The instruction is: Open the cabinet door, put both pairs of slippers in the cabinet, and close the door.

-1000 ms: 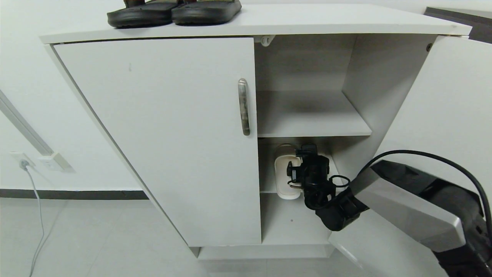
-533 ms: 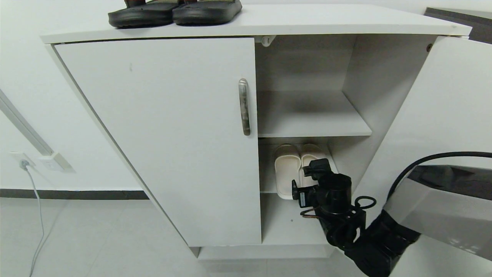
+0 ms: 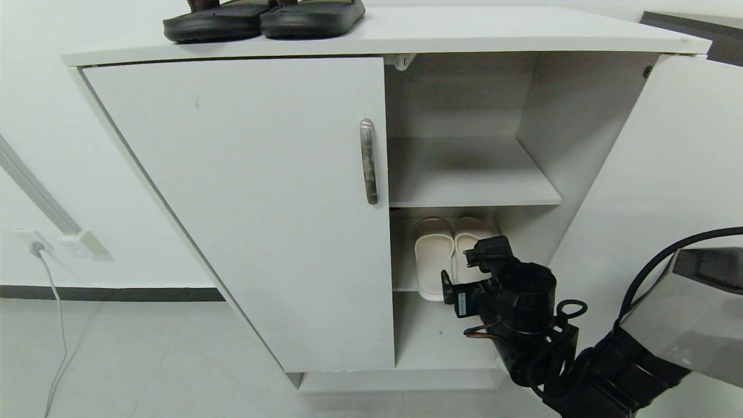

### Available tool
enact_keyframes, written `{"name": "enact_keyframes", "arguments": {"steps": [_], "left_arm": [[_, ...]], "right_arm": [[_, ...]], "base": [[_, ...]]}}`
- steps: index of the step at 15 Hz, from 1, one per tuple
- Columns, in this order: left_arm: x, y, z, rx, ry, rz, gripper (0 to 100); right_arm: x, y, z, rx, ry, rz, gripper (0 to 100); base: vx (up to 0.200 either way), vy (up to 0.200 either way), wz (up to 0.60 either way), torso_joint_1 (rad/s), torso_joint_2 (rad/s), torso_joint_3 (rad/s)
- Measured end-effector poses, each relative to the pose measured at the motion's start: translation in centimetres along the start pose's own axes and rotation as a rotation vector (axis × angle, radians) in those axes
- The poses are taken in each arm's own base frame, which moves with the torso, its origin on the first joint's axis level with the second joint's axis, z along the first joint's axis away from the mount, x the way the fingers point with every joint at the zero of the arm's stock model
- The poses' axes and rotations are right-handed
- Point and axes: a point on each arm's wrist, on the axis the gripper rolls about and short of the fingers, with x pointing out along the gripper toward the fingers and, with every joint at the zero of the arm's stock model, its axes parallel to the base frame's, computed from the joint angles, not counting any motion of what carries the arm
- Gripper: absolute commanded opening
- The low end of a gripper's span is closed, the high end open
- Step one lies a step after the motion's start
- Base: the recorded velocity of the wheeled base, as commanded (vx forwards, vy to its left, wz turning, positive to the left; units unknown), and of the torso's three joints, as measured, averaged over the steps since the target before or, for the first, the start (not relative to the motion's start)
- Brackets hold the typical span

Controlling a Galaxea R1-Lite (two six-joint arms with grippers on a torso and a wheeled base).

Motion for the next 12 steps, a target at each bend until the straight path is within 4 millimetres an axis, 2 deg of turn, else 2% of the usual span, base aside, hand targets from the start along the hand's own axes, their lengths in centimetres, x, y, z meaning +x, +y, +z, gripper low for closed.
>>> {"name": "enact_keyframes", "arguments": {"steps": [1,10,12], "left_arm": [[0.00,0.00,0.00,-0.001,0.000,0.000,0],[0.00,0.00,0.01,-0.001,-0.001,0.000,0],[0.00,0.00,0.00,-0.002,0.000,0.000,0]], "right_arm": [[-0.12,0.09,-0.02,0.000,0.001,0.005,100],[-0.41,0.29,-0.10,-0.002,0.002,0.014,100],[-0.42,0.28,-0.12,-0.002,0.003,0.014,100]], "base": [[0.000,0.000,0.00,0.000,0.00,0.000],[-0.200,0.000,0.00,0.002,0.00,0.003],[0.000,0.000,0.00,0.000,0.00,0.000]]}}
